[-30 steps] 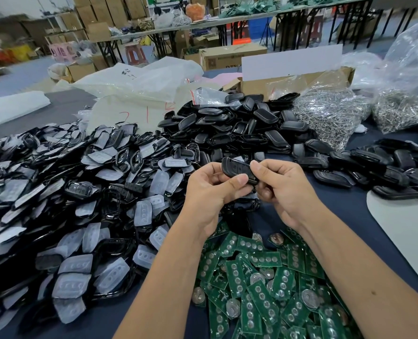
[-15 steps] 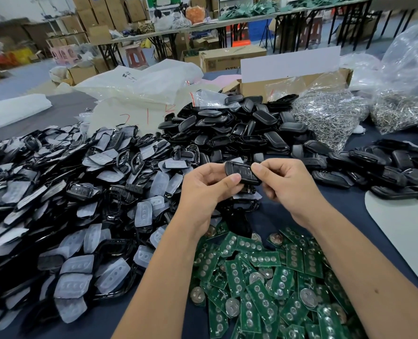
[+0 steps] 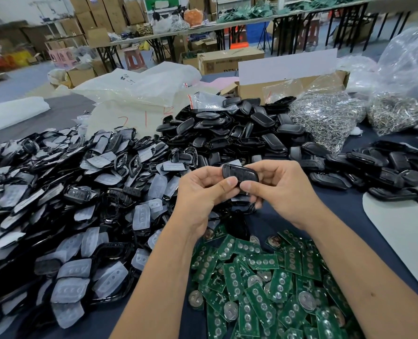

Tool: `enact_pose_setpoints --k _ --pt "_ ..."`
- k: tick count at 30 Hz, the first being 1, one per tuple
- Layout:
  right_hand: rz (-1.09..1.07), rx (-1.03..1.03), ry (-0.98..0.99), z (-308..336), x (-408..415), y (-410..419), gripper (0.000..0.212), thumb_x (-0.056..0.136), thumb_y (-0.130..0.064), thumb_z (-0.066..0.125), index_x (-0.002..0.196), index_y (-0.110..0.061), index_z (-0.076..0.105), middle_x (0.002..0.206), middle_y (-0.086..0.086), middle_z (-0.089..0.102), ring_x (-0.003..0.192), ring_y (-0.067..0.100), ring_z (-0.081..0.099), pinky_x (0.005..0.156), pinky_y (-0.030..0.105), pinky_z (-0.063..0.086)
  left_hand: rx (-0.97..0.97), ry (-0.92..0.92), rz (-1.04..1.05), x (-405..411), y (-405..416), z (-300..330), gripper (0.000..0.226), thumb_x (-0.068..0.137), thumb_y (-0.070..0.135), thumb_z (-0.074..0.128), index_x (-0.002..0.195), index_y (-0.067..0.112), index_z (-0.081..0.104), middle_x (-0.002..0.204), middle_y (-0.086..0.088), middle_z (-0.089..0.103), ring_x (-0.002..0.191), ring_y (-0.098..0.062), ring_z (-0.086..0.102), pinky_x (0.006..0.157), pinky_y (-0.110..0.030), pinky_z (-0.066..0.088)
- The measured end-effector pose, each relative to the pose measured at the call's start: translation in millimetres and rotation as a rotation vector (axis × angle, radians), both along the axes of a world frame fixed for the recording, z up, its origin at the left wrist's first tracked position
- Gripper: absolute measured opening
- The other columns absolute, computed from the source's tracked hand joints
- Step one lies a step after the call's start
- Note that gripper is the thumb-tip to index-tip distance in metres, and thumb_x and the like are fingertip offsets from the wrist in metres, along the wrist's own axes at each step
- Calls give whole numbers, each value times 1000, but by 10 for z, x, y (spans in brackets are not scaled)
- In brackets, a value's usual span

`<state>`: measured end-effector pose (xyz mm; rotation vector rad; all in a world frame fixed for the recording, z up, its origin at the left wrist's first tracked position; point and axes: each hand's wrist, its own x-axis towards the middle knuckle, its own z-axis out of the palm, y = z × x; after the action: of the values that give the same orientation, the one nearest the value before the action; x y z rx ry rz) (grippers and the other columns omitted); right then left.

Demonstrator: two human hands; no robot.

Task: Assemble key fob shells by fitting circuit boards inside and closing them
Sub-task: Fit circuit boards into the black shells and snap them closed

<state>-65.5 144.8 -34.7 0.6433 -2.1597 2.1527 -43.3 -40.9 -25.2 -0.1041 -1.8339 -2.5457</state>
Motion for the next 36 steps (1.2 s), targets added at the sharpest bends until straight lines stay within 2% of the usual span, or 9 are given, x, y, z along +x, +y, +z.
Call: enact_pose_setpoints --k 3,6,8,13,16,21,25,30,36 --pt "-13 0 -4 -7 5 -1 23 88 3 78 108 -8 78 71 12 69 56 20 65 50 25 55 -4 -30 -31 -13 -7 -4 18 73 12 81 91 12 80 98 -18 78 87 -24 77 73 -23 61" --pt "1 -7 -15 3 15 7 23 89 2 77 110 -9 78 74 21 69 56 20 65 51 25 55 -47 -29 -66 -25 -40 6 23 76 14 81 99 9 79 100 -19 78 87 -24 77 75 -23 61" --pt "14 -9 -15 5 15 1 25 90 1 77 110 -14 79 74 24 69 55 20 64 51 26 55 -121 -6 -59 -25 -57 11 22 84 13 79 105 6 76 95 -18 78 81 -21 75 68 -22 59" --pt "-1 -28 -3 -6 13 -15 38 91 0 76 114 -31 78 66 11 71 50 20 64 49 26 55 -278 80 45 -32 -5 -13 7 94 7 72 100 3 71 77 -7 75 65 -11 64 52 -19 47" --pt "9 -6 19 -10 19 -50 39 94 -3 75 114 -36 79 74 14 74 52 25 67 50 29 56 -281 77 93 -44 24 -22 2 94 6 72 95 5 71 68 1 70 58 -7 57 54 -18 45" --pt "6 60 52 -24 14 -60 41 91 -3 76 118 -33 78 82 11 77 55 27 68 52 31 57 -257 58 113 -51 52 -25 4 95 3 70 93 6 72 66 -1 66 55 -7 54 54 -17 46" --pt "1 51 60 -27 11 -38 41 92 1 73 120 -29 78 81 13 76 55 29 68 51 32 57 -221 38 121 -53 88 -31 1 95 0 70 95 1 70 65 -3 66 54 -9 53 53 -18 46" --pt "-62 138 58 -52 14 -46 41 98 -7 70 118 -43 71 72 9 72 53 31 70 49 35 58 -224 -18 175 -73 140 -35 13 95 5 71 96 -7 69 66 -5 67 52 -9 55 51 -18 47" --pt "-176 311 131 -103 -17 -45 20 102 -26 63 117 -22 76 64 4 70 48 21 69 48 35 59 -216 -117 230 -91 197 -3 26 95 21 75 96 -4 70 76 -9 73 59 -12 63 57 -21 54"
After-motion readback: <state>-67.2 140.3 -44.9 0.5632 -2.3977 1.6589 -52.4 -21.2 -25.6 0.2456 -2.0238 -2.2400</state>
